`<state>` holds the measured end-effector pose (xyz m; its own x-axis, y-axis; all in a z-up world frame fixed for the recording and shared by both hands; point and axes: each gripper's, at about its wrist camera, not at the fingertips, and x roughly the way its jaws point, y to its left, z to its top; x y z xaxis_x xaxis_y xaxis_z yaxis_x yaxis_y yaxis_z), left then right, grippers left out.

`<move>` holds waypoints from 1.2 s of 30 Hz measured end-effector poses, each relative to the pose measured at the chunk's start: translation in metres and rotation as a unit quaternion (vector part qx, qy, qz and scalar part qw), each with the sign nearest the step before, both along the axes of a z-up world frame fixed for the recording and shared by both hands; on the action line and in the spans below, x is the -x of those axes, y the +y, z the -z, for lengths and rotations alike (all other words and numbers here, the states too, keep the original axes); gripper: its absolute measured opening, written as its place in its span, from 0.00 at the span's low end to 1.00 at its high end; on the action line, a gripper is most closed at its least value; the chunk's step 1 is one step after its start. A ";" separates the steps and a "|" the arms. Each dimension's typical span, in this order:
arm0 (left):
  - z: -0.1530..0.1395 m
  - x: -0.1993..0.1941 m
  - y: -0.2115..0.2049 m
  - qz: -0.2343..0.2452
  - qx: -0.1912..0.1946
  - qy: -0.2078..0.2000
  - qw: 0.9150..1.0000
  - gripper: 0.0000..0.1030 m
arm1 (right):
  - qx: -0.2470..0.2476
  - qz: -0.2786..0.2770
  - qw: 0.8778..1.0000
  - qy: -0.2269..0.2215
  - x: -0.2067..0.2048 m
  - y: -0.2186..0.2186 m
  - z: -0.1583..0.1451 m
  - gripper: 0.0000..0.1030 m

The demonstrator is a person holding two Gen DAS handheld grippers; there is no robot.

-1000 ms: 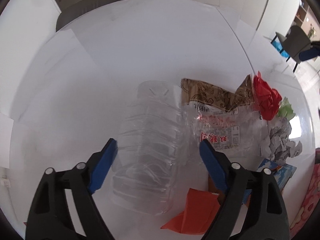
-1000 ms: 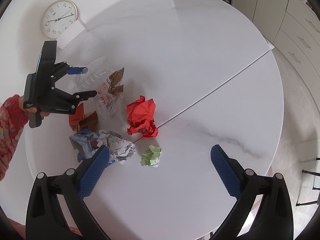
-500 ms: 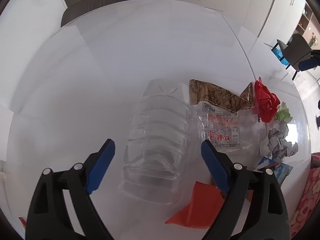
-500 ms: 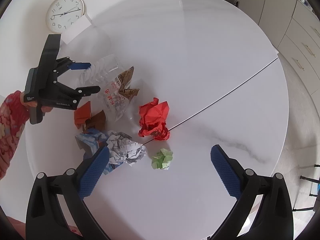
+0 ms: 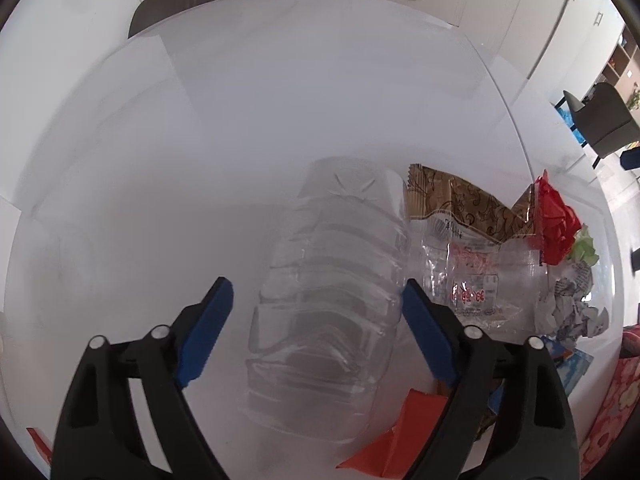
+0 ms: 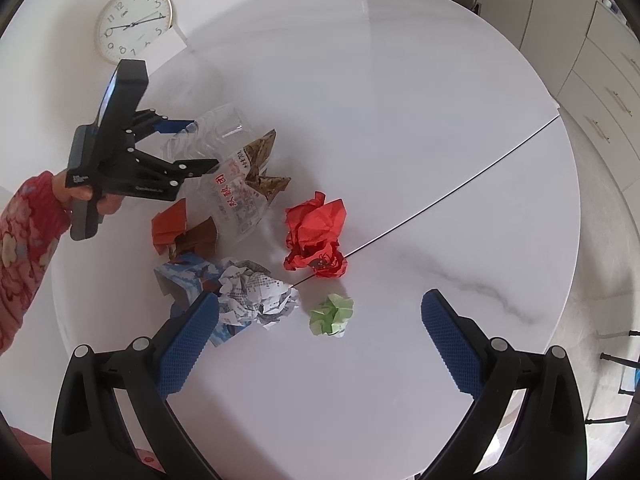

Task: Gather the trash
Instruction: 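Grasp the clear plastic bottle with the left tool while the right tool grasps the snack wrapper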

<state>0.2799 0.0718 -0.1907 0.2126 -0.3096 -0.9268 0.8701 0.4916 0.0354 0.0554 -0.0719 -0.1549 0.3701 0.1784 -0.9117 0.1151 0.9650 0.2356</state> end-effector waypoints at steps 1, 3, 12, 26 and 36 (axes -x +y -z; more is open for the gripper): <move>0.001 0.001 -0.001 0.000 -0.001 -0.005 1.000 0.72 | 0.001 -0.001 1.000 -0.001 -0.001 0.001 0.000 0.97; 0.003 0.003 -0.001 -0.011 -0.010 -0.016 1.000 0.67 | 0.002 -0.006 1.000 -0.003 -0.003 0.004 -0.001 0.97; -0.028 0.010 0.042 -0.184 0.038 -0.031 0.982 0.63 | 0.027 -0.129 0.991 -0.030 -0.062 0.060 -0.007 0.97; -0.047 0.056 0.121 -0.339 0.120 0.003 0.933 0.63 | 0.007 -0.168 0.984 0.065 -0.150 0.082 0.056 0.97; -0.057 0.068 0.130 -0.360 0.126 -0.008 0.924 0.63 | 0.032 -0.196 0.977 0.081 -0.148 0.102 0.069 0.50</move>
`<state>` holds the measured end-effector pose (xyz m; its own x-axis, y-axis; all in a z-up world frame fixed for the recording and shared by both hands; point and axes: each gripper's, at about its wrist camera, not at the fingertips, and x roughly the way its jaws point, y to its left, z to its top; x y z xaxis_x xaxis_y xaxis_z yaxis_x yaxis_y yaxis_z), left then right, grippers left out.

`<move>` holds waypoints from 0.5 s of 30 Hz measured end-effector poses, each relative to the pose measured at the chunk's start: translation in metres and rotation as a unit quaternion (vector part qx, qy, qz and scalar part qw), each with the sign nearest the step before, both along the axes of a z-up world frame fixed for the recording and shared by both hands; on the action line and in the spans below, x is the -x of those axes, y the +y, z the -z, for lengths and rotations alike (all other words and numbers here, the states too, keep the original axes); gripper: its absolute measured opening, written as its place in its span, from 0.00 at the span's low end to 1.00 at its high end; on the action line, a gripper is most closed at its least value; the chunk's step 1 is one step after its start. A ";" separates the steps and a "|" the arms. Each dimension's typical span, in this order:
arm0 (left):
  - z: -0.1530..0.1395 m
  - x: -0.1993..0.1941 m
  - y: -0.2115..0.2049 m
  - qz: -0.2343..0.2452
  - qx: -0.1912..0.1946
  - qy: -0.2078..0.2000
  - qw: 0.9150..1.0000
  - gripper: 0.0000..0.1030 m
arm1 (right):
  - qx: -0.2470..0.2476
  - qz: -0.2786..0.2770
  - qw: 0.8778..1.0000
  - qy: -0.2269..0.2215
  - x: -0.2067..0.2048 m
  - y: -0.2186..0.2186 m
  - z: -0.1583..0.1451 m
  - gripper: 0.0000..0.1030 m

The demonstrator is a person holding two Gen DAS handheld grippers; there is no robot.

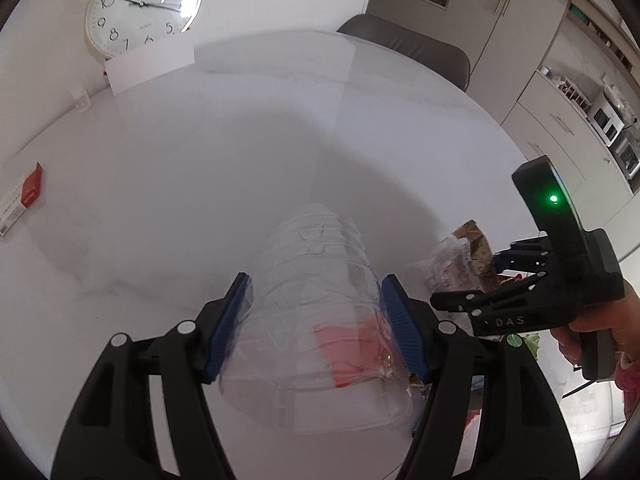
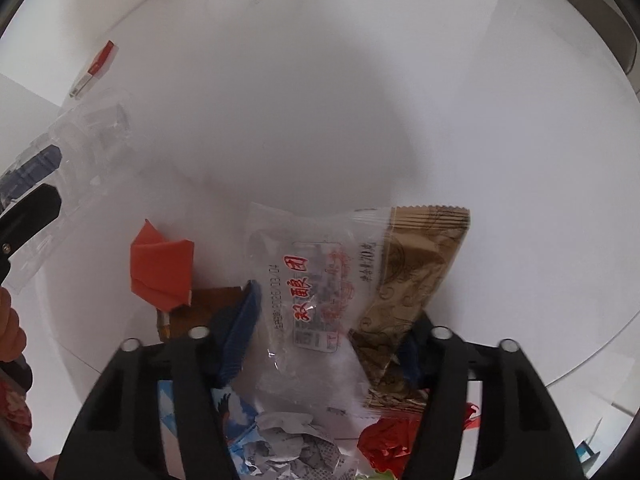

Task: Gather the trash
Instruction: 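Grasp the clear plastic bottle with the left tool while the right tool grasps the snack wrapper, then carry both items to the wastebasket and open both tools to drop them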

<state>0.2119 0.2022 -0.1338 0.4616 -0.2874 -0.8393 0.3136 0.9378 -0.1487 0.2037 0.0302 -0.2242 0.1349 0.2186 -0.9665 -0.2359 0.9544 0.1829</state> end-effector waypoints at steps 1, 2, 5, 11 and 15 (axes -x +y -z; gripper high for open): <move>-0.002 0.003 0.000 -0.002 -0.002 -0.003 1.000 0.63 | -0.001 -0.001 1.000 -0.002 0.000 -0.001 -0.001 0.45; -0.004 0.006 -0.003 -0.003 -0.003 -0.005 1.000 0.63 | -0.003 -0.001 1.000 -0.007 -0.001 0.000 -0.004 0.45; -0.014 0.015 -0.005 -0.003 -0.006 -0.015 1.000 0.63 | -0.008 0.004 0.999 -0.032 0.004 -0.004 -0.017 0.44; -0.040 0.039 -0.027 0.012 -0.003 -0.036 0.999 0.63 | -0.057 0.064 0.991 -0.104 0.045 -0.047 -0.079 0.44; -0.059 0.064 -0.060 0.045 0.000 -0.054 0.998 0.63 | -0.066 0.111 0.981 -0.145 0.115 -0.104 -0.124 0.44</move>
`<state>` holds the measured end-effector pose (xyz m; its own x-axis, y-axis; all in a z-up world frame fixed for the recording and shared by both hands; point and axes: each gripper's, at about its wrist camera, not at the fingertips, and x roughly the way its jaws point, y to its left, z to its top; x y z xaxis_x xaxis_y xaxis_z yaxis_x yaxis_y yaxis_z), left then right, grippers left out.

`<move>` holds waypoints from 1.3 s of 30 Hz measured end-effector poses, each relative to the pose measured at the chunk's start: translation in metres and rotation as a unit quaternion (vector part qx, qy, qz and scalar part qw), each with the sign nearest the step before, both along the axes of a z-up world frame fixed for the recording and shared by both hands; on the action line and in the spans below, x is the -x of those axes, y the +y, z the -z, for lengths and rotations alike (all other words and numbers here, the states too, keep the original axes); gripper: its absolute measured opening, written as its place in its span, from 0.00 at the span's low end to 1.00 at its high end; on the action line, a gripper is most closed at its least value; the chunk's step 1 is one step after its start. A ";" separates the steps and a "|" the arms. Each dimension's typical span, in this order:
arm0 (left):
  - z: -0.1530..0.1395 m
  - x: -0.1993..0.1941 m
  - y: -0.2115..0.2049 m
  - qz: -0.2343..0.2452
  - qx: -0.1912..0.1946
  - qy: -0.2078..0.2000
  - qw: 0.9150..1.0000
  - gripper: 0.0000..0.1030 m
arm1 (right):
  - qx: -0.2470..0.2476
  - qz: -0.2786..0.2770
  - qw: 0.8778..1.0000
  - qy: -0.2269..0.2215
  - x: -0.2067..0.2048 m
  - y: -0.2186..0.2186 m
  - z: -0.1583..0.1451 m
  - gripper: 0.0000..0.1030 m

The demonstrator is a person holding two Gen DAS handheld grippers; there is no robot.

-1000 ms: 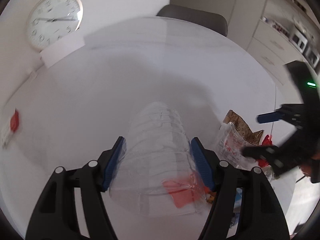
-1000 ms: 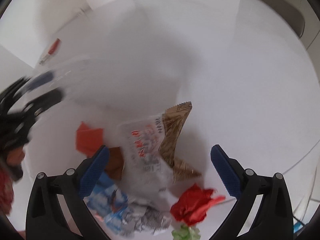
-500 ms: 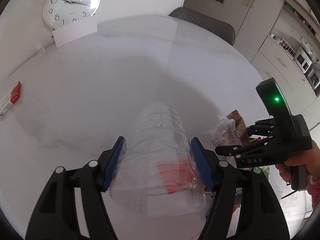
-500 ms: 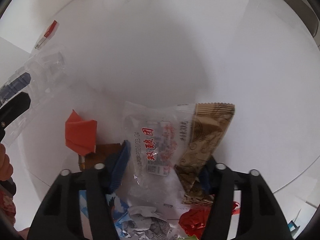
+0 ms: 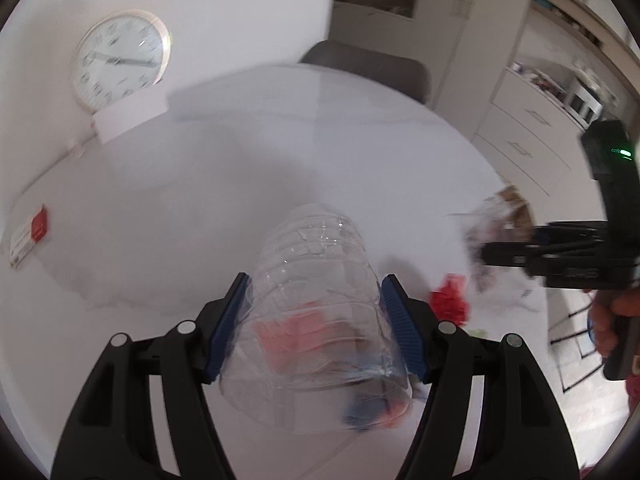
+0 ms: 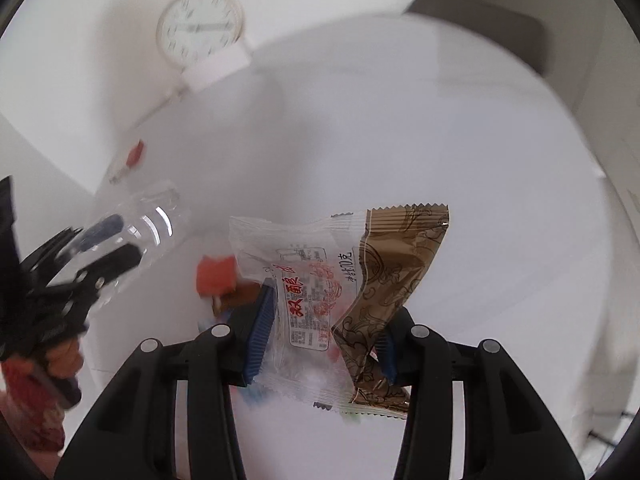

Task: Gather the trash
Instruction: 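Carry both items to the wastebasket and open both tools to drop them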

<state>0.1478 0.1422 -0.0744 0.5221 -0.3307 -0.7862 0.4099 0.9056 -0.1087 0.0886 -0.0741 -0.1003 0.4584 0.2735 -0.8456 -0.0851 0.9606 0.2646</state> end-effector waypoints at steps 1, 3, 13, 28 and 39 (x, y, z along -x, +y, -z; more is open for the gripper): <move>-0.005 0.009 -0.012 0.013 0.004 -0.003 1.000 0.63 | 0.003 0.008 1.000 -0.003 0.014 -0.011 -0.004 0.44; -0.013 0.025 -0.032 0.035 0.015 -0.003 0.999 0.63 | 0.019 0.045 0.999 -0.001 0.062 -0.046 -0.012 0.44; -0.021 0.128 -0.176 0.164 0.037 0.013 0.986 0.63 | 0.007 0.183 0.973 0.139 0.207 -0.193 0.125 0.48; 0.047 0.244 -0.350 0.236 -0.061 0.078 0.967 0.63 | -0.094 0.202 0.943 0.248 0.235 -0.279 0.324 0.85; 0.179 0.257 -0.427 0.238 -0.126 0.161 0.949 0.63 | -0.047 0.266 0.951 0.150 0.344 -0.333 0.221 0.90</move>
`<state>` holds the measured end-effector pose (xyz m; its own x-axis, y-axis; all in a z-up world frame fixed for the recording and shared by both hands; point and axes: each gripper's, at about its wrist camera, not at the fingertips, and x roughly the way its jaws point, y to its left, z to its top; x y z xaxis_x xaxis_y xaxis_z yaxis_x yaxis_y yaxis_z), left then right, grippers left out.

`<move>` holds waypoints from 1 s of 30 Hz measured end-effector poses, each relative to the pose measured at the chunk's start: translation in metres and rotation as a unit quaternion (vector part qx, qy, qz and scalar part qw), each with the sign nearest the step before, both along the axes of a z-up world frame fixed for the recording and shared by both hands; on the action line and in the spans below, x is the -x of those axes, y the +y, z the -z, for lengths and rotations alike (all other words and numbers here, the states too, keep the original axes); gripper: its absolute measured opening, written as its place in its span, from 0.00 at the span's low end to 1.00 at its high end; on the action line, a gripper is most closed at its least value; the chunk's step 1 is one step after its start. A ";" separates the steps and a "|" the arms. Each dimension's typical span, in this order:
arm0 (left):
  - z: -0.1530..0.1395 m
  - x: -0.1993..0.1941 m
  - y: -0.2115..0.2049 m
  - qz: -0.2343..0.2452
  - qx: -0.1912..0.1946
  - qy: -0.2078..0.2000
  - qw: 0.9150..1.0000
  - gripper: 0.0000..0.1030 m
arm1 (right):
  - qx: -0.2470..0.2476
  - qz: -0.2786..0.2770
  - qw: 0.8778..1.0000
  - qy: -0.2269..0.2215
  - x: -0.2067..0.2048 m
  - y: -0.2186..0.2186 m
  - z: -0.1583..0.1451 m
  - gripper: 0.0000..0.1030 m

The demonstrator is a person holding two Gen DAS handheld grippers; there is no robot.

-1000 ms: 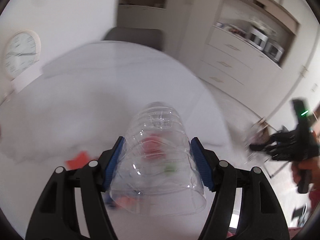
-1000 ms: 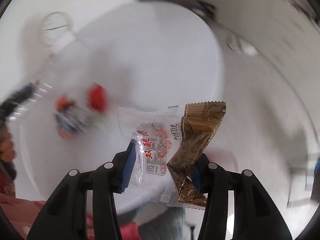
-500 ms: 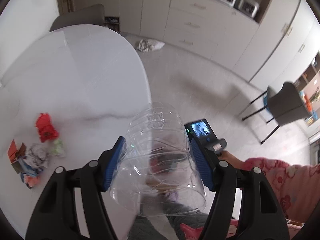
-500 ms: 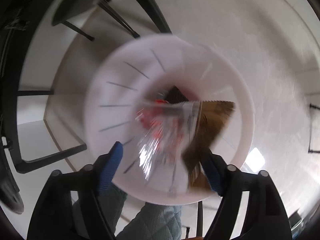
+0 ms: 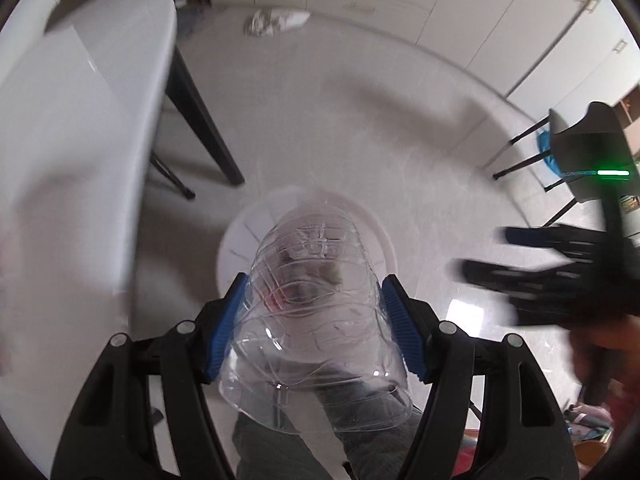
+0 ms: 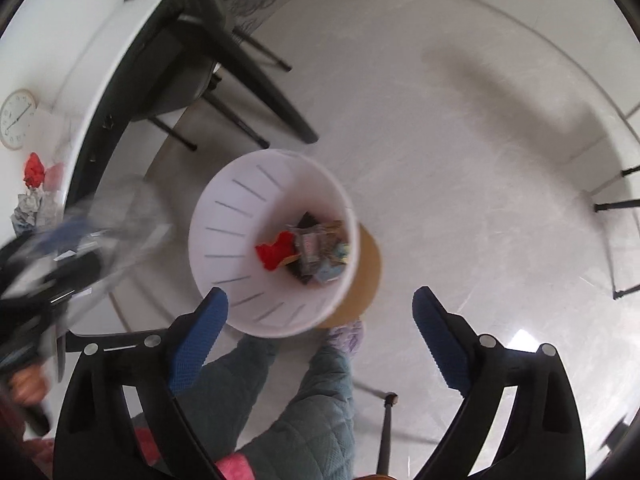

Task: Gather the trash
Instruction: 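Carry both items to the wastebasket and open both tools to drop them, then move both tools back over the table toward the remaining trash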

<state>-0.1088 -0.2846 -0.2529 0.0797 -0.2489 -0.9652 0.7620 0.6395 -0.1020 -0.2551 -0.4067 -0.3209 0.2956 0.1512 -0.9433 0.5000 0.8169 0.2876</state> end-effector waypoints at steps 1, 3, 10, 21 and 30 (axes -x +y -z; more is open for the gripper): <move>0.009 -0.001 -0.002 -0.001 -0.007 0.003 1.000 0.63 | 0.004 0.006 1.000 0.002 0.007 -0.003 -0.003 0.90; 0.034 -0.002 -0.005 -0.003 -0.021 0.016 1.000 0.64 | 0.003 0.018 1.000 0.005 0.019 -0.009 -0.003 0.90; 0.048 -0.002 -0.005 -0.015 -0.019 0.032 0.999 0.79 | -0.004 0.036 0.999 0.008 0.019 -0.011 0.007 0.90; -0.132 0.011 0.074 -0.070 0.102 -0.052 0.991 0.92 | 0.040 -0.031 0.993 -0.107 -0.017 0.024 -0.115 0.90; -0.208 -0.022 0.208 -0.223 0.091 -0.161 0.957 0.92 | 0.054 -0.145 0.964 -0.218 -0.085 0.110 -0.200 0.97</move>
